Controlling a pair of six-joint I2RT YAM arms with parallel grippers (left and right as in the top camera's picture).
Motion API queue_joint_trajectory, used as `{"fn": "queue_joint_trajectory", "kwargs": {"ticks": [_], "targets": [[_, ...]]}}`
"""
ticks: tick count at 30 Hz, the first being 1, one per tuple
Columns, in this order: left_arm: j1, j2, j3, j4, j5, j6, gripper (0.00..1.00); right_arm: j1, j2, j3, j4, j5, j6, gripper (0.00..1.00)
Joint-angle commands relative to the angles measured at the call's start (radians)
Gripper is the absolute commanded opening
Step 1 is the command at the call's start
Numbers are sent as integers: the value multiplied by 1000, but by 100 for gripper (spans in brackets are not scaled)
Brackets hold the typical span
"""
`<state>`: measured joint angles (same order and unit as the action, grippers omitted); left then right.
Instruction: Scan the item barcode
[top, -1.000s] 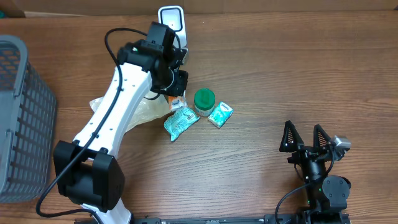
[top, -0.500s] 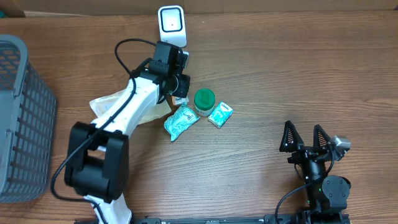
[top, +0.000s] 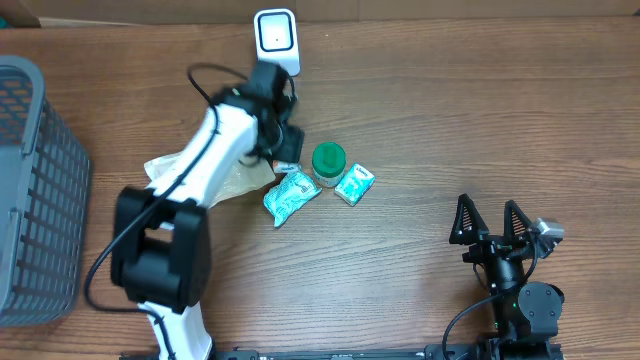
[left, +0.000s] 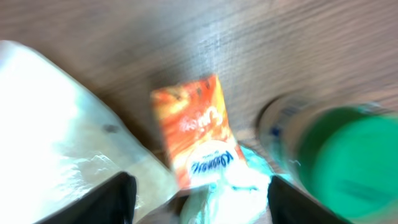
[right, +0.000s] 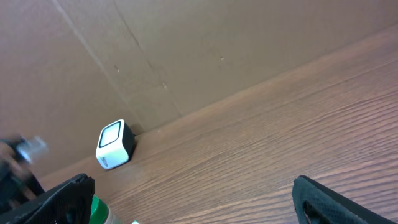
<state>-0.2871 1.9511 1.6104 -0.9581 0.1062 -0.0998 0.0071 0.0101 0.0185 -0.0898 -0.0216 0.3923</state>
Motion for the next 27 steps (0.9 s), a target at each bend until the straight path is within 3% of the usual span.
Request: {"fn": "queue_joint_trajectory", "kwargs": {"ticks": [1, 3, 10, 15, 27], "targets": [[58, -110, 190, -116, 18, 32, 77, -3, -7, -11, 7, 3, 0, 100], [77, -123, 253, -191, 18, 65, 85, -3, -7, -11, 7, 3, 0, 100], [186, -130, 346, -313, -7, 226, 97, -3, -7, -11, 7, 3, 0, 100], [318, -78, 294, -213, -78, 412, 93, -3, -7, -11, 7, 3, 0, 100], [412, -14, 253, -136, 18, 505, 91, -3, -7, -11, 9, 1, 0, 100]]}}
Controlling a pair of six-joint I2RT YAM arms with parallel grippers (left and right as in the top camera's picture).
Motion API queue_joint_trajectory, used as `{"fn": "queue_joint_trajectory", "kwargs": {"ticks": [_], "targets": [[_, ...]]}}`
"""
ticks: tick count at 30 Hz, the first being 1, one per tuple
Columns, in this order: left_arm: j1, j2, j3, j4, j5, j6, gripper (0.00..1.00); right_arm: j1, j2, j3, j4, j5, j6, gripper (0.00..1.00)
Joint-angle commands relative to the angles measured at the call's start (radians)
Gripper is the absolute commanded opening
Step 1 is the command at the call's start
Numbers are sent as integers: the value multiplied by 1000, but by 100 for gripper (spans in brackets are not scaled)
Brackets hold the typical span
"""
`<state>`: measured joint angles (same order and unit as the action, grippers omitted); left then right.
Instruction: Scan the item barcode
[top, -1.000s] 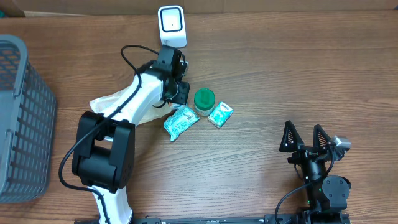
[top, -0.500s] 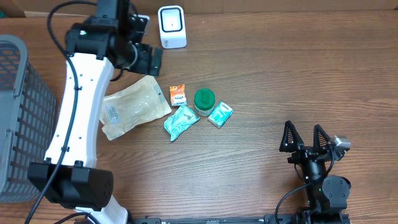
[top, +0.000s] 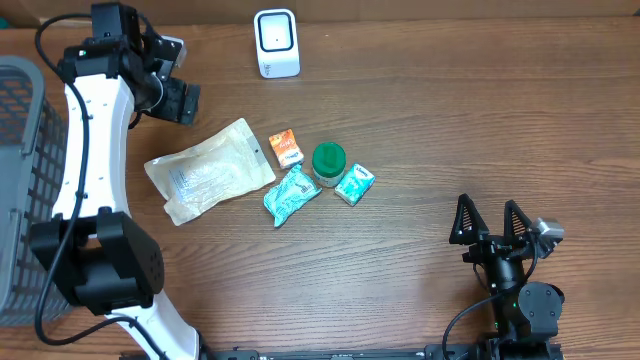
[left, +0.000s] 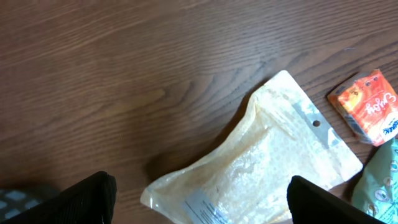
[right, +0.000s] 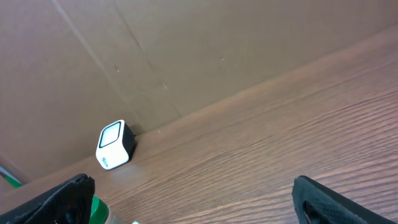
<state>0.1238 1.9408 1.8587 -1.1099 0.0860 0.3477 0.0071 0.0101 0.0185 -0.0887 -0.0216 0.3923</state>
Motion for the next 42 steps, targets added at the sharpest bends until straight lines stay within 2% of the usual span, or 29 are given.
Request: {"fn": "queue_joint_trajectory", "kwargs": {"ticks": [1, 4, 8, 16, 19, 21, 24, 28, 31, 33, 38, 42], "targets": [[1, -3, 5, 26, 38, 69, 91, -3, -7, -11, 14, -5, 5, 100], [2, -3, 5, 63, 37, 76, 92, -3, -7, -11, 55, -47, 4, 100], [11, -3, 4, 103, 37, 75, 94, -3, -7, -10, 130, -268, 3, 100], [22, -3, 5, 118, 38, 40, 94, -3, 85, 98, 121, -516, 4, 100], [24, -3, 5, 119, 34, 25, 95, -3, 211, 212, 89, -591, 3, 100], [28, -3, 5, 118, 34, 6, 99, -3, 342, 310, 52, -653, 3, 100], [28, -3, 5, 108, 38, 0, 99, -2, 546, 452, -8, -754, -3, 100], [26, -3, 5, 88, 39, -69, 100, 0, 823, 671, -176, -875, -100, 99], [23, -3, 5, 60, 38, -129, 100, 42, 1019, 865, -392, -868, -256, 100], [24, -3, 5, 38, 38, -147, 99, 98, 1122, 987, -511, -796, -323, 100], [27, -8, 14, -35, 38, -180, 100, 248, 1306, 1243, -713, -498, -323, 100], [41, -13, 62, -133, 63, -176, 100, 328, 1402, 1352, -774, -392, -323, 100]]}}
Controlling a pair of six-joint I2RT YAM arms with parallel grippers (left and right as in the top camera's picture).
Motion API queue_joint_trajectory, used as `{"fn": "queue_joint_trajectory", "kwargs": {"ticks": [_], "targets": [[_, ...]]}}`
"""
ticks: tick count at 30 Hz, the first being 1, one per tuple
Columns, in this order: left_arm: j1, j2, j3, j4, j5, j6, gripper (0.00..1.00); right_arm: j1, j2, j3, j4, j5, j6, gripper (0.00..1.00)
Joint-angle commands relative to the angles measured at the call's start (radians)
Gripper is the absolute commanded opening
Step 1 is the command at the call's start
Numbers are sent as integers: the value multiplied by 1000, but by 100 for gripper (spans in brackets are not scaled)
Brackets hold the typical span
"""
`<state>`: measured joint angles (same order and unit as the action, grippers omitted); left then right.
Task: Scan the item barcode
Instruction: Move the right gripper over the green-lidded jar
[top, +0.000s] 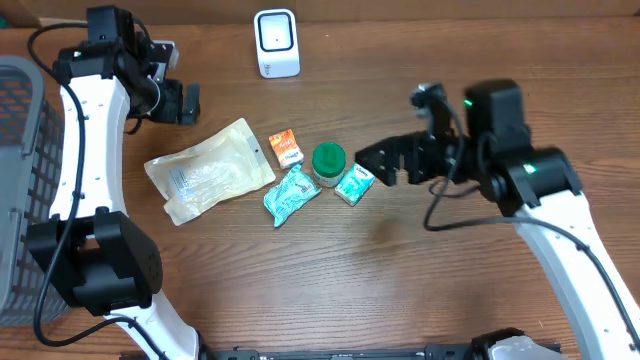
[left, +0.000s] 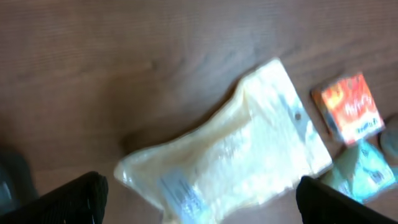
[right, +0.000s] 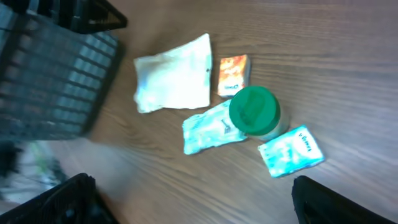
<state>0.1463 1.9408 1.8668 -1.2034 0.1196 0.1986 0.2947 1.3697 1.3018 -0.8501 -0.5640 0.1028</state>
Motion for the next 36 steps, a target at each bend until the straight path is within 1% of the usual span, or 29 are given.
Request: {"fn": "queue_joint_trajectory", "kwargs": {"ticks": [1, 4, 7, 11, 13, 16, 18, 21, 26, 30, 33, 36], "targets": [[26, -13, 75, -81, 30, -34, 100, 50, 57, 71, -1, 152, -33, 100], [60, -13, 126, -188, 31, -65, 100, 63, 82, 70, 21, 152, -28, 100], [104, -13, 153, -232, 33, -69, 100, 63, 98, 70, 45, 140, -12, 100], [151, -13, 156, -225, 63, -94, 100, 64, 114, 70, 93, 111, 5, 100], [162, -13, 156, -225, 64, -95, 99, 64, 120, 70, 101, 138, 5, 97], [162, -13, 156, -222, 53, -95, 100, 66, 128, 70, 96, 210, 55, 97], [162, -13, 156, -218, 53, -94, 99, 76, 132, 70, 85, 254, 60, 96], [162, -13, 156, -217, 53, -94, 100, 110, 132, 70, 69, 385, 112, 95], [160, -13, 156, -217, 53, -94, 100, 171, 139, 70, 85, 491, 115, 94], [160, -13, 156, -217, 53, -94, 99, 204, 163, 74, 121, 530, 114, 93], [160, -13, 155, -217, 53, -94, 100, 224, 208, 132, 96, 529, 109, 94], [160, -13, 156, -217, 53, -94, 99, 228, 272, 251, 7, 524, 101, 95]]}}
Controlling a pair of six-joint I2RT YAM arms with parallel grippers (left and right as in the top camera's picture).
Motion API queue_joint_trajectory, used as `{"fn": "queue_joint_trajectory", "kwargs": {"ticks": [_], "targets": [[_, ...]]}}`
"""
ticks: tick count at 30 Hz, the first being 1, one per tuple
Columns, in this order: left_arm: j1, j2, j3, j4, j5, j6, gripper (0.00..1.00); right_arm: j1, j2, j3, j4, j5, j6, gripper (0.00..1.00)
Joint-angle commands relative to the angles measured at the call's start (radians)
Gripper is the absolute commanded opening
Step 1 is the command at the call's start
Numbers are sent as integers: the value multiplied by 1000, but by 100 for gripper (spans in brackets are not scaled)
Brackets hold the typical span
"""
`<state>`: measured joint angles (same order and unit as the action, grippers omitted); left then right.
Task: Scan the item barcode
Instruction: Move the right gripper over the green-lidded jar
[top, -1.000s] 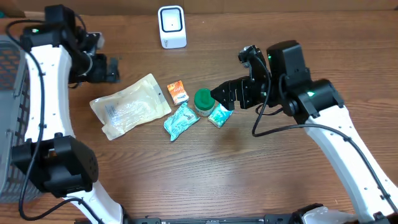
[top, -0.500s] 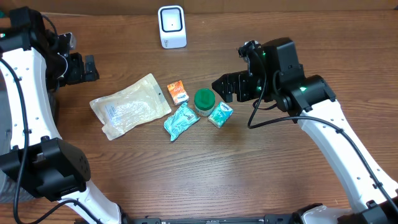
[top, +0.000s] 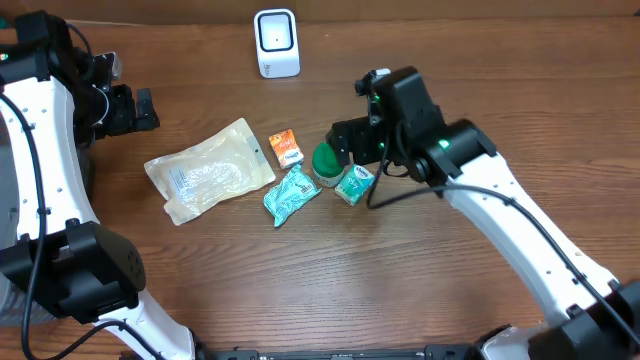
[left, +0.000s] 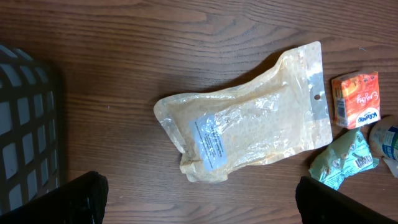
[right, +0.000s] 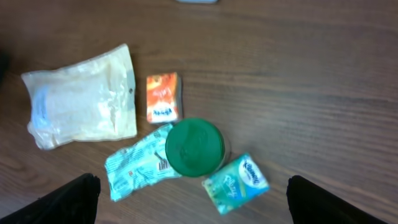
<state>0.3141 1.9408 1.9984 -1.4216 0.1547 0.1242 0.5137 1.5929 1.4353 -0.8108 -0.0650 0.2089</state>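
Note:
A white scanner (top: 275, 42) stands at the table's far edge. Below it lie a pale pouch (top: 208, 170) with a white label, an orange packet (top: 287, 147), a green-lidded jar (top: 328, 160), a crumpled teal packet (top: 291, 194) showing a barcode, and a teal tissue pack (top: 353, 184). My right gripper (top: 350, 135) hangs open above the jar (right: 194, 147) and tissue pack (right: 236, 182), holding nothing. My left gripper (top: 128, 110) is open and empty at the far left, high over the table beside the pouch (left: 249, 121).
A grey mesh basket (left: 25, 124) stands at the table's left edge, close under my left arm. A brown cardboard wall runs behind the scanner. The items lie bunched together in the middle of the wooden table (top: 450, 290).
My right gripper has moved left, from right of the tissue pack to above the jar. My left gripper has drawn further left, toward the basket. The items lie as before.
First my left gripper was open low over the orange packet by the jar, with the right arm parked at the front right. Then the left arm was at the far left. Then the right arm was out beside the items, and now above them.

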Motion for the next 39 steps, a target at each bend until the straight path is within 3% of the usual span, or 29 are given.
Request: {"fn": "queue_joint_trajectory", "kwargs": {"ticks": [1, 8, 21, 39], "targets": [[-8, -13, 24, 1, 18, -20, 100, 9, 71, 159, -63, 21, -14, 95], [-8, -13, 24, 1, 18, -20, 100, 18, 236, 336, -237, 25, -80, 95], [-8, -13, 24, 1, 18, -20, 100, 51, 401, 334, -188, 79, -45, 94], [-8, -13, 24, 1, 18, -20, 100, 90, 497, 331, -184, 45, -50, 94]]}}
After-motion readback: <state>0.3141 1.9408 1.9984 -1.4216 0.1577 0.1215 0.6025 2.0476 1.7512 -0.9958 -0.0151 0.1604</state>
